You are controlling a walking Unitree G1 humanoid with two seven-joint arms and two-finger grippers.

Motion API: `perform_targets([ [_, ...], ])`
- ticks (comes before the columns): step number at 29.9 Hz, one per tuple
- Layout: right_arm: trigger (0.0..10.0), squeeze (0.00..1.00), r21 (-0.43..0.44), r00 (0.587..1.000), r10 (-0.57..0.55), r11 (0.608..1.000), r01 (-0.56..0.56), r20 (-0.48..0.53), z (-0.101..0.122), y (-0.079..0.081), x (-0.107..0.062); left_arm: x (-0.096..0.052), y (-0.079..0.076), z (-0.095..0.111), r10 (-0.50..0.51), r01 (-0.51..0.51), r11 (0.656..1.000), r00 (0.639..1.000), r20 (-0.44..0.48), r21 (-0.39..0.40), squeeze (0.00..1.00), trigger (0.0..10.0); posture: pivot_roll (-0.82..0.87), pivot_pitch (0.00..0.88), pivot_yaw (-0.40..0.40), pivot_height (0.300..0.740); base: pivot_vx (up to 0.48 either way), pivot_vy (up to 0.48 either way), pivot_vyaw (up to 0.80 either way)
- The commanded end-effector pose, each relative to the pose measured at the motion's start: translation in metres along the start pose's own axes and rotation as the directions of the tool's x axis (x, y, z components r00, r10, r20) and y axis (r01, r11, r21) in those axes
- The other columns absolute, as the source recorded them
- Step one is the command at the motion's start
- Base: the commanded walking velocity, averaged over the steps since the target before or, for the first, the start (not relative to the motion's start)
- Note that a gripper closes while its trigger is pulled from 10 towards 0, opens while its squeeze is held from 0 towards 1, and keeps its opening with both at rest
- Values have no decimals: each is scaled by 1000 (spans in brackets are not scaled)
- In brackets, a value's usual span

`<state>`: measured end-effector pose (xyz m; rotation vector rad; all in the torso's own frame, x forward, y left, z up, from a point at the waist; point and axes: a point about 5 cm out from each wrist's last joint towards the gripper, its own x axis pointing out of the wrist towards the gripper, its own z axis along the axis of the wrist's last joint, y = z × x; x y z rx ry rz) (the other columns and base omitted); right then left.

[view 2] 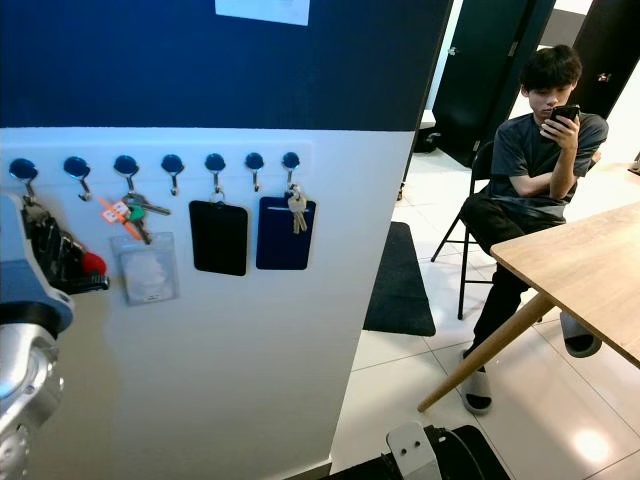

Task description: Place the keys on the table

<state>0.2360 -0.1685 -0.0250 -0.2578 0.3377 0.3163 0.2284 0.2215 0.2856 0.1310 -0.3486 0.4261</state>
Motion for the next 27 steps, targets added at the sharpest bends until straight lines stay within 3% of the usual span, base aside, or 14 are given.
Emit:
perform_targets([
  [1, 10000, 0, 2, 1000, -4, 1000, 4, -15, -3, 0, -2, 1, 2, -1, 19, -19, 1000, 1000, -8, 6, 0, 10000, 256, 85, -91, 740, 0, 0, 0],
  [5, 10000, 0, -4, 1000, -2, 1000, 2, 2, -1, -1, -3, 2, 4, 4, -15, 15, 997, 1000, 8, 72, 0, 10000, 257, 86, -87, 740, 0, 0, 0],
  [6, 10000, 0, -54, 998, 31, 998, -28, 56, 7, -1, -2, 3, 6, 6, -55, 54, 991, 998, 6, 125, 0, 10000, 258, 89, -83, 740, 0, 0, 0],
  [12, 10000, 0, -164, 977, 127, 981, -99, 173, 29, 3, 1, 4, 12, 9, -86, 83, 975, 996, 7, 205, 0, 10000, 256, 92, -78, 740, 0, 0, 0],
  [14, 10000, 0, -240, 924, 248, 954, -181, 291, 61, 11, 7, 8, 14, 11, -94, 87, 962, 995, 15, 261, 0, 10000, 249, 94, -74, 740, 0, 0, 0],
  [15, 10000, 0, -240, 924, 248, 954, -181, 291, 61, 11, 7, 8, 14, 11, -94, 87, 962, 995, 15, 261, 0, 10000, 249, 94, -74, 740, 0, 0, 0],
  [18, 10000, 0, -294, 828, 377, 917, -270, 416, 108, 25, 14, 11, 15, 13, -103, 94, 953, 995, 17, 290, 0, 10000, 247, 97, -71, 740, 0, 0, 0],
  [19, 10000, 0, -294, 828, 377, 917, -270, 416, 108, 25, 14, 11, 15, 13, -103, 94, 953, 995, 17, 290, 0, 10000, 247, 97, -71, 740, 0, 0, 0],
  [22, 10000, 0, -289, 708, 472, 881, -374, 525, 161, 44, 14, 11, 18, 13, -111, 104, 938, 994, 3, 329, 0, 10000, 252, 100, -71, 740, 0, 0, 0],
  [24, 10000, 0, -289, 708, 472, 881, -374, 525, 161, 44, 14, 11, 18, 13, -111, 104, 938, 994, 3, 329, 0, 10000, 252, 100, -71, 740, 0, 0, 0],
  [26, 10000, 0, -279, 633, 516, 853, -441, 577, 189, 54, 11, 12, 21, 14, -111, 103, 928, 994, 3, 359, 0, 10000, 261, 102, -72, 740, 0, 0, 0],
  [27, 10000, 0, -279, 633, 516, 853, -441, 577, 189, 54, 11, 12, 21, 14, -111, 103, 928, 994, 3, 359, 0, 10000, 261, 102, -72, 740, 0, 0, 0],
])
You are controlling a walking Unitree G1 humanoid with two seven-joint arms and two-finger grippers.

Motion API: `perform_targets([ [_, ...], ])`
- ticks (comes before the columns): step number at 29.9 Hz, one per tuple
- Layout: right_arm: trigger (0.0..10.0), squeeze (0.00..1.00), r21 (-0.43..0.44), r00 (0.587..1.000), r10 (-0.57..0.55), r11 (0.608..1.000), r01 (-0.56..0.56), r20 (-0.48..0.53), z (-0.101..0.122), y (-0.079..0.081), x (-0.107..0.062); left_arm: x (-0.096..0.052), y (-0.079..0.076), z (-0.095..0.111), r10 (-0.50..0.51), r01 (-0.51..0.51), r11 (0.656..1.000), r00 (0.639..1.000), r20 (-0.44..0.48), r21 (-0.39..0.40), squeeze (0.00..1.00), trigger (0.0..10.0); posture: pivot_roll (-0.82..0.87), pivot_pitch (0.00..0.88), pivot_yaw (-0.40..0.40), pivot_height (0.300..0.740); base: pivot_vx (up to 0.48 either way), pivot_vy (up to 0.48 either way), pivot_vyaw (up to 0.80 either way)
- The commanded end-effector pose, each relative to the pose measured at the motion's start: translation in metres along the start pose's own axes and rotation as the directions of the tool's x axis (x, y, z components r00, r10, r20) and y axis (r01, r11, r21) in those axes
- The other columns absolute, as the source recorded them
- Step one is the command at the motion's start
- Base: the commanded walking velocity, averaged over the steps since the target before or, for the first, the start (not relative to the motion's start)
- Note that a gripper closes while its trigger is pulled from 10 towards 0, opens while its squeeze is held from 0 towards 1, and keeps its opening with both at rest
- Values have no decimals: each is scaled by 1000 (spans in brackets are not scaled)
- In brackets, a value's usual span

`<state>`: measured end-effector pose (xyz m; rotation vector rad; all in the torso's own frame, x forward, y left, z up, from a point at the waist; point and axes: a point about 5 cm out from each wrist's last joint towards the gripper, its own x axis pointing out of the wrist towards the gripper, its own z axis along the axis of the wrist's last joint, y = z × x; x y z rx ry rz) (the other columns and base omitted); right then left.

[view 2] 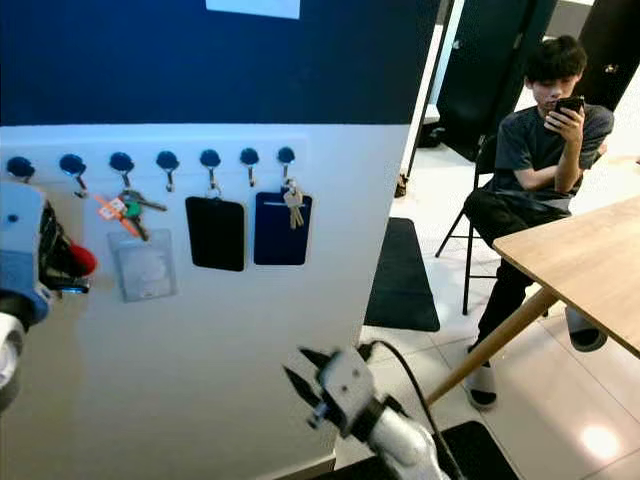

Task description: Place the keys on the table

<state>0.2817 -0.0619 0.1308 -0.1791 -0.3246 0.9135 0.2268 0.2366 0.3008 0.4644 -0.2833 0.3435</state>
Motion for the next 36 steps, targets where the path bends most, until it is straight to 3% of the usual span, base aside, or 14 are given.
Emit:
perform_targets([
  [1, 10000, 0, 65, 998, 54, 996, -57, 45, 14, 4, 11, 1, 9, 1, 30, -30, 997, 1000, 2, 77, 0, 10000, 266, 103, -72, 740, 0, 0, 0],
  [3, 10000, 0, 99, 988, 119, 987, -129, 102, 33, 10, 25, 0, 14, -1, 43, -43, 991, 999, -2, 128, 0, 10000, 272, 104, -72, 740, 0, 0, 0],
  [11, 10000, 0, 162, 958, 235, 952, -261, 164, 60, 20, 35, -3, 23, -3, 62, -59, 978, 998, -7, 200, 0, 10000, 280, 105, -73, 740, 0, 0, 0],
  [18, 10000, 0, 187, 951, 240, 943, -276, 197, 73, 20, 39, -4, 29, 3, 85, -91, 963, 996, 34, 252, 0, 10000, 290, 102, -77, 740, 0, 0, 0],
  [22, 10000, 0, 215, 956, 212, 943, -255, 204, 77, 17, 41, -5, 33, 9, 86, -107, 940, 993, 79, 325, 0, 10000, 294, 103, -77, 740, 0, 0, 0],
  [27, 10000, 0, 248, 964, 181, 942, -226, 193, 78, 12, 38, -8, 40, 14, 58, -111, 866, 991, 124, 488, 0, 10000, 294, 104, -73, 740, 0, 0, 0],
  [31, 10000, 0, 259, 967, 176, 940, -221, 186, 79, 12, 37, -9, 46, 13, 51, -109, 836, 991, 121, 537, 0, 10000, 294, 105, -71, 740, 0, 0, 0],
  [36, 10000, 0, 271, 969, 173, 938, -217, 177, 78, 11, 35, -15, 48, 13, -33, -29, 799, 995, 92, 600, 0, 10000, 297, 113, -72, 740, 0, 0, 0],
])
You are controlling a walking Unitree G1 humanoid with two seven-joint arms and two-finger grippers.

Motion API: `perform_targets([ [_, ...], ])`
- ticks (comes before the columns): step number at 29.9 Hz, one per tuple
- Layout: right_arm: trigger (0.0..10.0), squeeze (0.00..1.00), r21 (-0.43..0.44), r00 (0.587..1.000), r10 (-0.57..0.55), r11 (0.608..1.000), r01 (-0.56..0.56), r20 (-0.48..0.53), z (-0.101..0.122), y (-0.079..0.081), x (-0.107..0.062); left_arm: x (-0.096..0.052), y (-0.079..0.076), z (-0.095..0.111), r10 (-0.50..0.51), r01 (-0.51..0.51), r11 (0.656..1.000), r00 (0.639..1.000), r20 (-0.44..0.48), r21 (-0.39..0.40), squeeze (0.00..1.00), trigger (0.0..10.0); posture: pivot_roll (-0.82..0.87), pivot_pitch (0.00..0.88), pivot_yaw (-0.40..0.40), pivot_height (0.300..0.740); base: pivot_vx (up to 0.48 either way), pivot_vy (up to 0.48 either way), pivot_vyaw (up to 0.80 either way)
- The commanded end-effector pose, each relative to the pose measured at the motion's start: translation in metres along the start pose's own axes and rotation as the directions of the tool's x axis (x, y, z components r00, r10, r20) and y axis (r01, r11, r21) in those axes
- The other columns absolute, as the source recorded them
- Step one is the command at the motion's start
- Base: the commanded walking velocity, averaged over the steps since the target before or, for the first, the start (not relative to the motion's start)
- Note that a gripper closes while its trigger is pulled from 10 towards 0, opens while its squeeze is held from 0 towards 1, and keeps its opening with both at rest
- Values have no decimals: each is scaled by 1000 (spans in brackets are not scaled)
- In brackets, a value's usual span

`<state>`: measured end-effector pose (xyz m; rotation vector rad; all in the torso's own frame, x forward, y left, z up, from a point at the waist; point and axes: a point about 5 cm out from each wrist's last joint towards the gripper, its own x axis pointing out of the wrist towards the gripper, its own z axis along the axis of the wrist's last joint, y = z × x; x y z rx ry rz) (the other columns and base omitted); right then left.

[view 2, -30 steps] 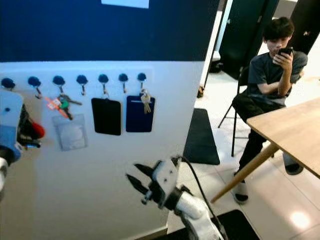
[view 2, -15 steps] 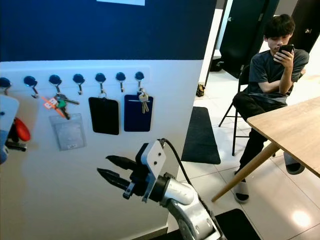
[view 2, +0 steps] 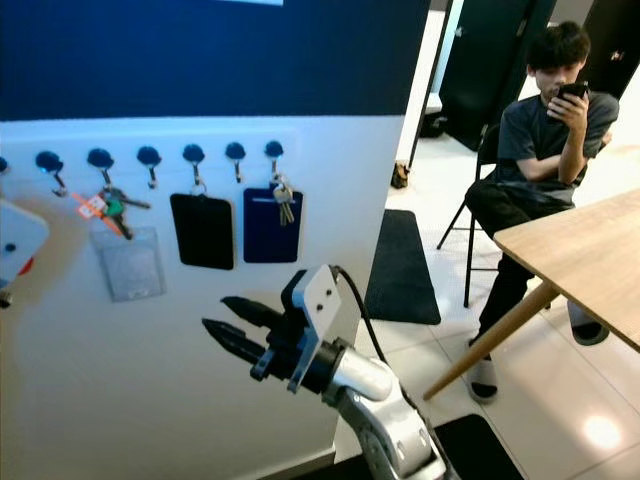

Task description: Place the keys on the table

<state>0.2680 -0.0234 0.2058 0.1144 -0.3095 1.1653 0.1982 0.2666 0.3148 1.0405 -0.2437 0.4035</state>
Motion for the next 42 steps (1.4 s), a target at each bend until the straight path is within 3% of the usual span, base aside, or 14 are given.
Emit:
perform_targets([
  [1, 10000, 0, 15, 1000, -5, 1000, 5, 9, 3, 1, -3, -2, 10, 5, -28, 25, 996, 999, 37, 80, 0, 10000, 300, 115, -73, 740, 0, 0, 0],
  [7, 10000, 0, 24, 1000, -6, 1000, 6, 2, 2, 1, -4, -4, 6, 2, -116, 112, 988, 992, 39, 107, 0, 10000, 302, 118, -74, 740, 0, 0, 0],
  [14, 10000, 0, 33, 1000, -8, 999, 8, 1, 3, 1, -3, -2, 4, -3, -188, 174, 963, 981, 49, 204, 0, 10000, 299, 120, -75, 740, 0, 0, 0],
  [16, 10000, 0, 36, 1000, -11, 999, 11, 1, 4, 1, -3, 6, 16, -7, -136, 118, 957, 989, 49, 266, 0, 10000, 291, 121, -72, 740, 0, 0, 0],
  [18, 10000, 0, 36, 1000, -11, 999, 11, 1, 4, 1, -3, 6, 16, -7, -136, 118, 957, 989, 49, 266, 0, 10000, 291, 121, -72, 740, 0, 0, 0],
  [23, 10000, 0, 41, 1000, -18, 999, 18, 2, 4, 1, -3, 18, 38, -9, -23, 3, 947, 998, 58, 321, 0, 10000, 288, 121, -71, 740, 0, 0, 0],
  [25, 10000, 0, 41, 1000, -18, 999, 18, 2, 4, 1, -3, 18, 38, -9, -23, 3, 947, 998, 58, 321, 0, 10000, 288, 121, -71, 740, 0, 0, 0],
  [29, 10000, 0, 46, 1000, -21, 999, 21, 2, 5, 1, -3, 23, 57, -8, 69, -93, 934, 994, 82, 345, 0, 10000, 287, 124, -69, 740, 0, 0, 0],
  [36, 10000, 0, 51, 1000, -25, 998, 25, 3, 5, 1, -3, 23, 60, -10, 95, -118, 940, 992, 87, 319, 0, 10000, 289, 127, -69, 740, 0, 0, 0],
  [38, 10000, 0, 55, 1000, -25, 998, 25, 4, 5, 1, -3, 22, 52, -11, 87, -105, 966, 993, 84, 236, 0, 10000, 288, 129, -71, 740, 0, 0, 0],
  [42, 10000, 0, 56, 1000, -26, 998, 26, 3, 5, 2, -3, 21, 48, -9, 85, -102, 975, 992, 92, 197, 0, 10000, 288, 130, -72, 740, 0, 0, 0],
])
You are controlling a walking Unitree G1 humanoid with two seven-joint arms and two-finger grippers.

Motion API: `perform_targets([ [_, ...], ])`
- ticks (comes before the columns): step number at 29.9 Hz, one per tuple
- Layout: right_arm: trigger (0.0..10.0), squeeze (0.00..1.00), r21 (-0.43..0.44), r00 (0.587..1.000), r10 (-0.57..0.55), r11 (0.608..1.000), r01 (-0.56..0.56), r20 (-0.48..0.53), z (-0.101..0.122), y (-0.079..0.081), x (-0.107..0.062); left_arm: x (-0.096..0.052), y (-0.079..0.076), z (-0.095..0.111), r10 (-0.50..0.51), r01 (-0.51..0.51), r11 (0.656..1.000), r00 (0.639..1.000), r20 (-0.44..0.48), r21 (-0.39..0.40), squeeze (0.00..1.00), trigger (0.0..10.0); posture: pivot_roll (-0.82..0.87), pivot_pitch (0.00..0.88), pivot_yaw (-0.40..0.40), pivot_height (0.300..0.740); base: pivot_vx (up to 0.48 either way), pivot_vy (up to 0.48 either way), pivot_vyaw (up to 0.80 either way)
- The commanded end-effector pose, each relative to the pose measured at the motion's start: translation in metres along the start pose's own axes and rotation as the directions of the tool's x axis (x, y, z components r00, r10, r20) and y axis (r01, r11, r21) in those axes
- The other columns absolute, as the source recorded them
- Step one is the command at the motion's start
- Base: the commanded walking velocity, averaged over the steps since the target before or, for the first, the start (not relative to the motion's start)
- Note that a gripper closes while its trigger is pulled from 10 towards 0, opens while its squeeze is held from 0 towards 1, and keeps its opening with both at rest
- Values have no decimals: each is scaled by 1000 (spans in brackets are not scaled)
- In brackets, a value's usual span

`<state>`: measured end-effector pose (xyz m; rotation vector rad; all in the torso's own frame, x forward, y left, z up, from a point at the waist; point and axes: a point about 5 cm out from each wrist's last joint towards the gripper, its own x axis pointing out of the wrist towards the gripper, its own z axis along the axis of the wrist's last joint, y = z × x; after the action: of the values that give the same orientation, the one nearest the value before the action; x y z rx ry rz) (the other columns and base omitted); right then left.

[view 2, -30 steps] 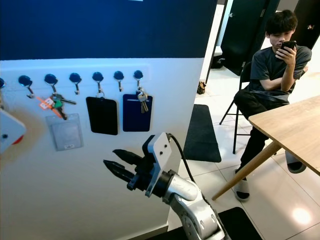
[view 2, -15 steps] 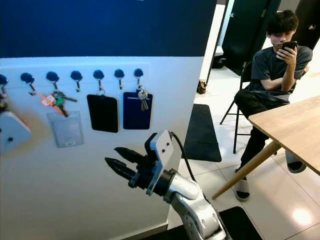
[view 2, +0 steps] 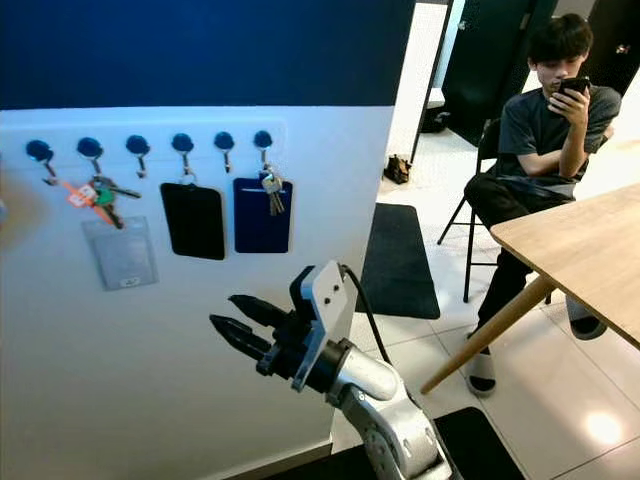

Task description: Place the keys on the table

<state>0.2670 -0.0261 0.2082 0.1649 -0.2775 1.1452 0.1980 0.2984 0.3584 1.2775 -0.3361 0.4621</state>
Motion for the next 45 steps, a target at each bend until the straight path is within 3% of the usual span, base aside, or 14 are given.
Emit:
perform_targets([
  [1, 10000, 0, 5, 1000, 2, 1000, -2, 3, 2, 2, -1, -3, -2, -3, 16, -17, 999, 1000, -21, -35, 0, 10000, 288, 130, -72, 740, 0, 0, 0],
  [8, 10000, 0, 6, 1000, -2, 1000, 2, 2, 2, 2, -1, -3, -11, -4, -3, 0, 995, 999, -33, -100, 0, 10000, 284, 130, -68, 740, 0, 0, 0],
  [10, 10000, 0, 8, 1000, -8, 1000, 8, 1, 1, 2, -2, -7, -25, -1, -102, 101, 988, 995, -2, -113, 0, 10000, 279, 134, -64, 740, 0, 0, 0],
  [13, 10000, 0, 10, 1000, -11, 1000, 11, 0, 1, 2, -2, -9, -30, -1, -139, 139, 984, 990, 10, -113, 0, 10000, 279, 135, -63, 740, 0, 0, 0],
  [14, 10000, 0, 11, 1000, -13, 1000, 13, -1, 1, 2, -3, -13, -36, -1, -198, 199, 972, 980, 19, -126, 0, 10000, 280, 137, -62, 740, 0, 0, 0],
  [20, 10000, 0, 16, 1000, -9, 1000, 9, -4, 0, 2, -4, -22, -36, -6, -274, 274, 942, 961, 28, -192, 0, 10000, 282, 138, -67, 740, 0, 0, 0],
  [32, 10000, 0, 20, 1000, 6, 1000, -6, -7, 0, 3, -2, -22, -34, -3, -247, 250, 942, 968, 41, -222, 0, 10000, 284, 136, -72, 740, 0, 0, 0],
  [34, 10000, 0, 20, 1000, 7, 1000, -7, -7, 0, 3, -2, -21, -32, -3, -226, 229, 945, 973, 40, -235, 0, 10000, 284, 136, -72, 740, 0, 0, 0],
  [36, 10000, 0, 20, 1000, 5, 1000, -5, -8, 0, 3, -3, -21, -32, -1, -207, 211, 931, 977, 45, -298, 0, 10000, 279, 136, -70, 740, 0, 0, 0],
  [37, 10000, 0, 21, 1000, 5, 1000, -4, -8, 0, 4, -3, -21, -32, 0, -205, 210, 922, 978, 48, -324, 118, 10000, 279, 136, -70, 740, 0, 0, 0],
  [39, 10000, 0, 21, 1000, 5, 1000, -4, -8, 0, 4, -3, -21, -32, 0, -205, 210, 922, 978, 48, -324, 118, 10000, 279, 136, -70, 740, 0, 0, 0],
  [40, 10000, 0, 21, 1000, 3, 1000, -3, -8, 0, 4, -3, -23, -39, 6, -224, 233, 885, 972, 71, -403, 1000, 10000, 278, 139, -68, 740, 0, 0, 0],
  [45, 10000, 0, 23, 1000, 0, 1000, 1, -6, 0, 3, -3, -25, -46, 14, -234, 250, 843, 968, 93, -476, 1000, 10000, 279, 140, -68, 740, 0, 0, 0],
])
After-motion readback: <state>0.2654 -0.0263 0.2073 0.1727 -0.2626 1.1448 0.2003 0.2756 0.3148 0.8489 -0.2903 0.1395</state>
